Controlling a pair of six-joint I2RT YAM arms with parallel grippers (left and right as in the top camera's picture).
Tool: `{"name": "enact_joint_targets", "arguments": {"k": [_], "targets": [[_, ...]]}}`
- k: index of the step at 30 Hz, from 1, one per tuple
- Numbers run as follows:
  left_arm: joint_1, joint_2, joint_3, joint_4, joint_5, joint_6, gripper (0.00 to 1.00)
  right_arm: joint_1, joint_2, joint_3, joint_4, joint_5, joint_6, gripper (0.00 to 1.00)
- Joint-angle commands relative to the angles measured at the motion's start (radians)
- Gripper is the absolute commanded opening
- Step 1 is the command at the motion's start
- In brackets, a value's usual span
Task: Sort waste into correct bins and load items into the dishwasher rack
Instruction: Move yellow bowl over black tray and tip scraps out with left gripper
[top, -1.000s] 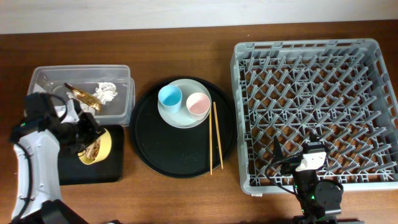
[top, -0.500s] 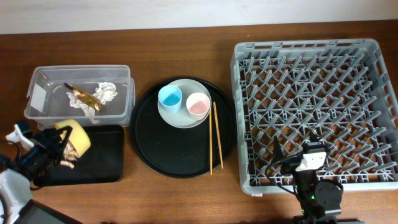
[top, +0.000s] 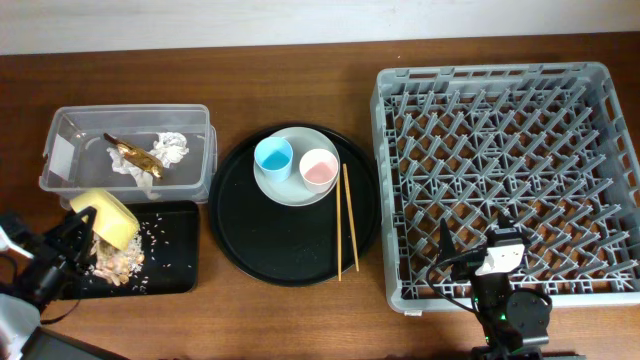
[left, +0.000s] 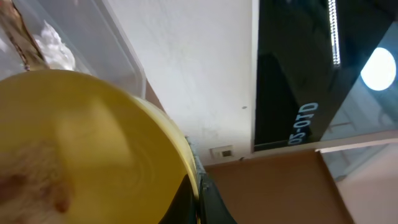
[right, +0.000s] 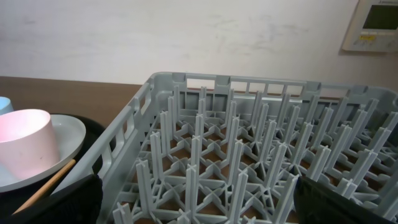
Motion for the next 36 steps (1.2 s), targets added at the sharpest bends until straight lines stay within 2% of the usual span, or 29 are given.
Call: {"name": "enact_joint_targets", "arguments": {"k": [1, 6, 10, 12, 17, 20, 22, 25, 27, 31, 34, 36], "targets": [[0.005, -0.013, -0.005, -0.038, 0.047, 0.006, 0.00, -0.005, -0.003, -0.005, -0.004, -0.002, 0.000, 0.98], [0.005, -0.011, -0.005, 0.042, 0.045, -0.010, 0.00, -0.005, -0.003, -0.005, -0.004, -0.002, 0.000, 0.98], [0.004, -0.011, -0.005, 0.048, 0.046, -0.018, 0.00, -0.005, -0.003, -0.005, -0.004, -0.002, 0.000, 0.98], [0.004, -0.011, -0.005, -0.030, 0.047, -0.050, 0.00, -0.005, -0.003, -0.005, -0.004, -0.002, 0.000, 0.98], [0.003, -0.013, -0.005, -0.045, 0.047, -0.047, 0.00, -0.005, -0.003, -0.005, -0.004, -0.002, 0.000, 0.98], [0.003, -0.013, -0.005, 0.049, 0.045, -0.047, 0.00, -0.005, -0.003, -0.005, -0.004, -0.002, 0.000, 0.98], [-0.014, -0.013, -0.005, 0.053, -0.032, -0.047, 0.00, -0.005, -0.003, -0.005, -0.004, -0.002, 0.000, 0.98], [-0.039, -0.013, -0.005, 0.055, -0.035, -0.047, 0.01, -0.005, -0.003, -0.005, -0.004, -0.002, 0.000, 0.98], [-0.085, -0.013, -0.004, 0.056, -0.140, -0.047, 0.01, -0.005, -0.003, -0.005, -0.004, -0.002, 0.000, 0.98], [-0.153, -0.013, -0.004, 0.049, -0.193, -0.047, 0.01, -0.005, -0.003, -0.005, -0.004, -0.002, 0.000, 0.99], [-0.217, -0.013, -0.004, 0.041, -0.291, -0.047, 0.01, -0.005, -0.003, -0.005, -0.004, -0.002, 0.000, 0.98], [-0.243, -0.013, -0.004, 0.029, -0.238, -0.084, 0.01, -0.005, -0.003, -0.005, -0.004, -0.002, 0.000, 0.99]]}}
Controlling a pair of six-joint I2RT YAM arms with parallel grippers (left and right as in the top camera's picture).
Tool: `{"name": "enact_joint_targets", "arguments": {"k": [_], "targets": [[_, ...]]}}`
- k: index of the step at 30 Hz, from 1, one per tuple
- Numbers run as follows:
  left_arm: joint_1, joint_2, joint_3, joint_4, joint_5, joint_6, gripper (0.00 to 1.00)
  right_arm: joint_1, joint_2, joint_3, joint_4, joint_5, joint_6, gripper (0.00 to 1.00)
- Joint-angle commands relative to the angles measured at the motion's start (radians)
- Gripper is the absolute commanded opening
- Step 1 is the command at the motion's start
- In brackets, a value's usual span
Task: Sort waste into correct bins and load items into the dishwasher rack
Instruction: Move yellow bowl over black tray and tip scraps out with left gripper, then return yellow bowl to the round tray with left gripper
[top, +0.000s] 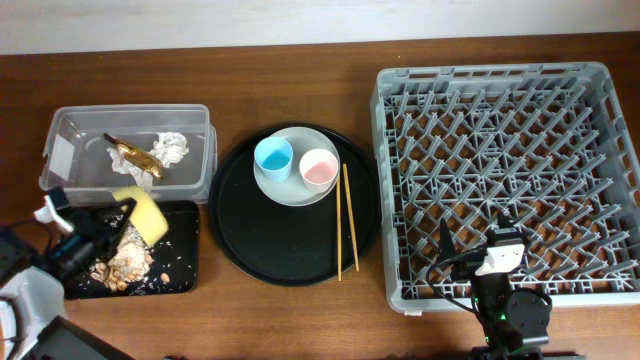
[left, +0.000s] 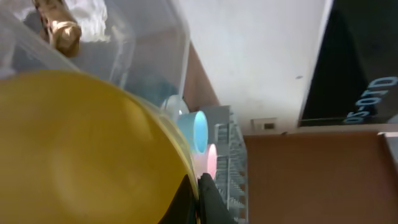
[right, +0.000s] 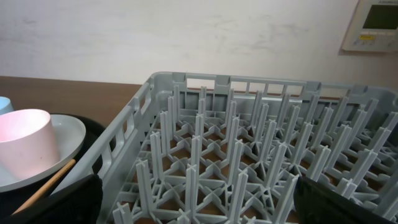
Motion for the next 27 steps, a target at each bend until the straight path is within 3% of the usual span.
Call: {"name": "enact_joint_targets", "arguments": {"k": [1, 3, 5, 8, 10, 15, 18, 21, 25, 27], "targets": [[-0.032, -0.011, 0.004, -0.007, 0.061, -0.092, 0.00, -0.005, -0.004, -0.005, -0.004, -0.002, 0.001, 0.98], [-0.030, -0.011, 0.023, -0.001, 0.091, -0.157, 0.00, -0.005, -0.004, -0.005, -0.004, -0.002, 0.001, 0.98], [-0.030, -0.020, 0.028, -0.010, 0.242, -0.163, 0.00, -0.005, -0.004, -0.005, -0.004, -0.002, 0.001, 0.98], [-0.038, -0.025, 0.028, -0.036, 0.247, -0.158, 0.00, -0.005, -0.004, -0.005, -0.004, -0.002, 0.001, 0.98], [-0.033, -0.025, 0.029, 0.018, 0.156, -0.169, 0.00, -0.005, -0.004, -0.005, -0.004, -0.002, 0.001, 0.98], [-0.032, -0.029, 0.028, 0.013, 0.217, -0.193, 0.00, -0.005, -0.004, -0.005, -0.004, -0.002, 0.001, 0.98], [-0.037, -0.048, 0.028, -0.013, 0.121, -0.193, 0.00, -0.005, -0.004, -0.005, -0.004, -0.002, 0.001, 0.98], [-0.075, -0.178, 0.036, -0.065, -0.038, -0.199, 0.00, -0.005, -0.004, -0.005, -0.004, -0.002, 0.001, 0.98], [-0.232, -0.432, 0.114, -0.126, -0.255, -0.235, 0.00, -0.005, -0.004, -0.005, -0.004, -0.002, 0.001, 0.99], [-0.360, -0.534, 0.143, -0.151, -0.437, -0.256, 0.00, -0.005, -0.004, -0.005, -0.004, -0.002, 0.001, 0.98]]}}
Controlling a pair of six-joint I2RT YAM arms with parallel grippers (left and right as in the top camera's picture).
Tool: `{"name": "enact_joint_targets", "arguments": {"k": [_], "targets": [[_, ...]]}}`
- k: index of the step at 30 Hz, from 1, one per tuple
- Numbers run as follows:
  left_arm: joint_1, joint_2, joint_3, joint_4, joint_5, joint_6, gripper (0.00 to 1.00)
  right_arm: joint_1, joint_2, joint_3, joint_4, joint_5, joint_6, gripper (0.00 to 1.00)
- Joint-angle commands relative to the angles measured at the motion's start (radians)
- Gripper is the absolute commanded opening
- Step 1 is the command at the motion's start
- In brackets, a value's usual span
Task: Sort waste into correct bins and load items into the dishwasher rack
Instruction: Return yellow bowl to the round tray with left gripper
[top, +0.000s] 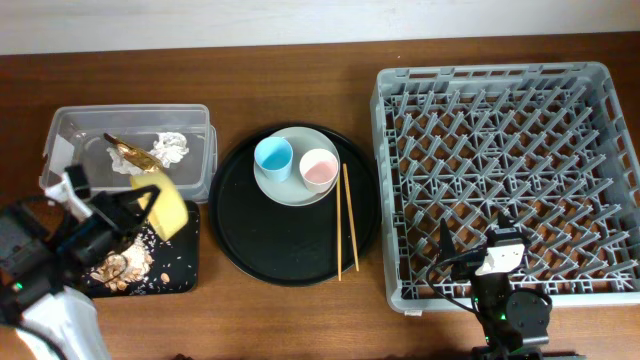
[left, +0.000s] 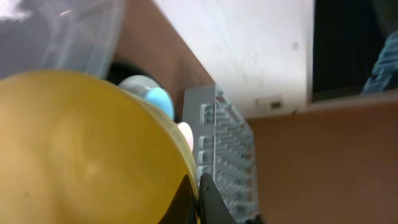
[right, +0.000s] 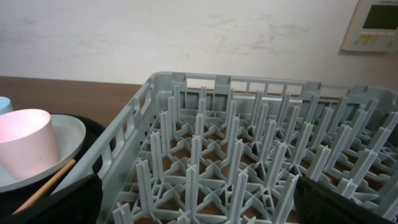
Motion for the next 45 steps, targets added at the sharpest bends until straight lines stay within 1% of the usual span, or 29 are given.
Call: {"name": "enact_joint_targets", "arguments": {"k": [1, 2, 3, 4, 5, 7, 9, 11, 15, 19, 24, 28, 29, 32, 34, 35, 36, 37, 39, 42, 44, 45], "targets": [[-0.216, -0.171, 0.070, -0.045, -0.385, -0.048, 0.00, -0.005, -0.004, -0.005, -0.004, -0.002, 0.001, 0.98], [-0.349, -0.211, 0.072, -0.069, -0.535, -0.064, 0.00, -0.005, -0.004, -0.005, -0.004, -0.002, 0.001, 0.98], [-0.435, -0.220, 0.072, -0.079, -0.619, -0.072, 0.00, -0.005, -0.004, -0.005, -0.004, -0.002, 0.001, 0.98], [-0.556, -0.216, 0.072, -0.083, -0.703, -0.084, 0.00, -0.005, -0.004, -0.005, -0.004, -0.002, 0.001, 0.98], [-0.689, -0.180, 0.072, -0.083, -0.785, -0.093, 0.00, -0.005, -0.004, -0.005, -0.004, -0.002, 0.001, 0.98], [-0.844, -0.097, 0.072, -0.081, -0.888, -0.093, 0.00, -0.005, -0.004, -0.005, -0.004, -0.002, 0.001, 0.98], [-0.987, 0.026, 0.072, -0.081, -0.972, -0.100, 0.00, -0.005, -0.004, -0.005, -0.004, -0.002, 0.001, 0.98], [-1.102, 0.162, 0.072, -0.066, -1.026, -0.122, 0.00, -0.005, -0.004, -0.005, -0.004, -0.002, 0.001, 0.98], [-1.237, 0.365, 0.072, 0.009, -1.086, -0.122, 0.00, -0.005, -0.004, -0.005, -0.004, -0.002, 0.001, 0.98], [-1.281, 0.480, 0.072, 0.008, -1.143, -0.122, 0.00, -0.005, -0.004, -0.005, -0.004, -0.002, 0.001, 0.98], [-1.281, 0.526, 0.071, 0.009, -1.178, -0.122, 0.01, -0.005, -0.004, -0.005, -0.004, -0.002, 0.001, 0.99], [-1.281, 0.526, 0.071, 0.009, -1.173, -0.122, 0.31, -0.005, -0.004, -0.005, -0.004, -0.002, 0.001, 0.98], [-1.281, 0.525, 0.072, 0.008, -1.173, -0.122, 0.36, -0.005, -0.004, -0.005, -0.004, -0.002, 0.001, 0.98], [-1.278, 0.517, 0.107, -0.019, -1.175, -0.121, 0.39, -0.005, -0.004, -0.005, -0.004, -0.002, 0.001, 0.98], [-1.278, 0.503, 0.199, -0.068, -1.204, -0.120, 0.40, -0.005, -0.004, -0.005, -0.004, -0.002, 0.001, 0.98], [-1.278, 0.501, 0.240, -0.084, -1.233, -0.117, 0.45, -0.005, -0.004, -0.005, -0.004, -0.002, 0.001, 0.98], [-1.277, 0.500, 0.292, -0.102, -1.268, -0.116, 0.60, -0.005, -0.004, -0.005, -0.004, -0.002, 0.001, 0.98], [-1.267, 0.500, 0.343, -0.120, -1.286, -0.113, 0.67, -0.005, -0.004, -0.005, -0.004, -0.002, 0.001, 0.98], [-1.215, 0.500, 0.431, -0.166, -1.284, -0.113, 0.74, -0.005, -0.004, -0.005, -0.004, -0.002, 0.001, 0.98], [-1.131, 0.500, 0.486, -0.202, -1.235, -0.113, 0.87, -0.005, -0.004, -0.005, -0.004, -0.002, 0.001, 0.98], [-1.064, 0.501, 0.488, -0.206, -1.129, -0.113, 0.99, -0.005, -0.004, -0.005, -0.004, -0.002, 0.001, 0.98], [-1.026, 0.501, 0.488, -0.206, -1.080, -0.110, 0.99, -0.005, -0.004, -0.005, -0.004, -0.002, 0.001, 0.98]]}}
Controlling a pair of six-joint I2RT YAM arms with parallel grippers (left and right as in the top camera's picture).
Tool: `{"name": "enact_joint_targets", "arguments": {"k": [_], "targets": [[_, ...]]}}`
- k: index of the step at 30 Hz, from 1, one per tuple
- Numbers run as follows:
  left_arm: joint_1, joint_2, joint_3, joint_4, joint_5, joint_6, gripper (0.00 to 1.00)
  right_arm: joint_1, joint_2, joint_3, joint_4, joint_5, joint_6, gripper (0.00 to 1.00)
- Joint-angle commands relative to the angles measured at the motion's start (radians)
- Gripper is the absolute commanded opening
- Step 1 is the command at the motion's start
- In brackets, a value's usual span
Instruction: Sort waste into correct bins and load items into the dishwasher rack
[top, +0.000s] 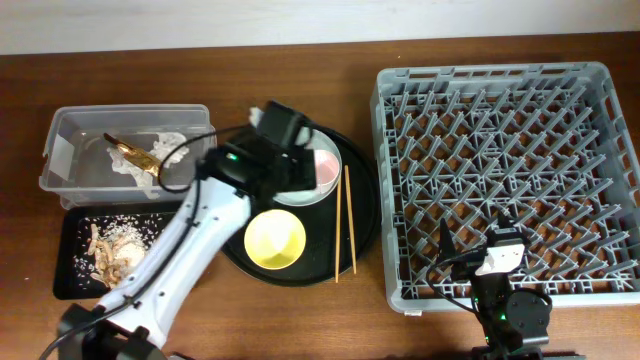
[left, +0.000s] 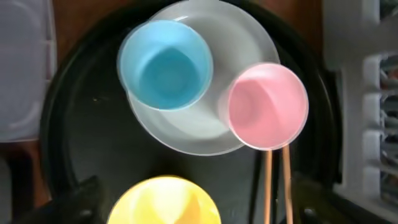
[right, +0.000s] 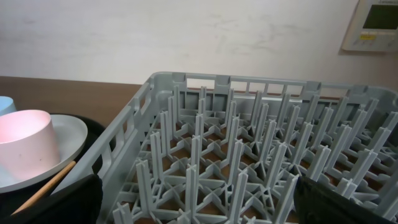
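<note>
The empty yellow bowl (top: 275, 238) (left: 165, 202) stands upright on the round black tray (top: 235, 190), near its front. Above the tray hangs my left gripper (top: 281, 168) (left: 200, 205), open, its fingers on either side of the bowl and apart from it. Just beyond lies the white plate (left: 199, 130) with a blue cup (left: 166, 64) and a pink cup (top: 326, 168) (left: 267, 106). A pair of chopsticks (top: 346, 222) (left: 277, 186) lies along the tray's right side. My right gripper (top: 480, 240) (right: 196, 199) is open over the near edge of the grey dishwasher rack (top: 510, 170) (right: 249, 149).
A clear plastic bin (top: 60, 150) at the left holds a gold wrapper (top: 132, 153) and crumpled tissue (top: 172, 142). In front of it a black rectangular tray (top: 65, 285) holds food scraps (top: 110, 245). My left arm crosses from the front left up to the round tray.
The yellow bowl was in my left gripper, tilted over the black scrap tray. It now stands let go on the round tray, with the gripper open above it. The right arm is unchanged.
My left gripper held the yellow bowl tipped over the black rectangular tray, with scraps beneath it. At the following two moments the bowl was higher and nearer the bin, scraps left on the tray. Now the emptied bowl stands on the round tray.
</note>
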Motion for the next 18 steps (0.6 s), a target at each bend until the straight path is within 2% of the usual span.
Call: {"name": "enact_joint_targets", "arguments": {"k": [1, 4, 7, 18], "targets": [[0.109, -0.011, 0.017, -0.007, 0.167, 0.010, 0.99, -0.005, -0.004, -0.005, -0.004, -0.002, 0.001, 0.98], [0.246, -0.011, 0.017, -0.007, 0.254, 0.009, 0.99, -0.005, -0.004, -0.005, -0.004, -0.002, 0.001, 0.98], [0.323, -0.011, 0.017, -0.030, 0.253, 0.009, 0.99, -0.005, -0.004, -0.005, -0.004, -0.002, 0.001, 0.98], [0.333, -0.011, 0.017, -0.030, 0.253, 0.009, 0.99, -0.005, -0.004, -0.005, -0.004, -0.002, 0.001, 0.98]]}}
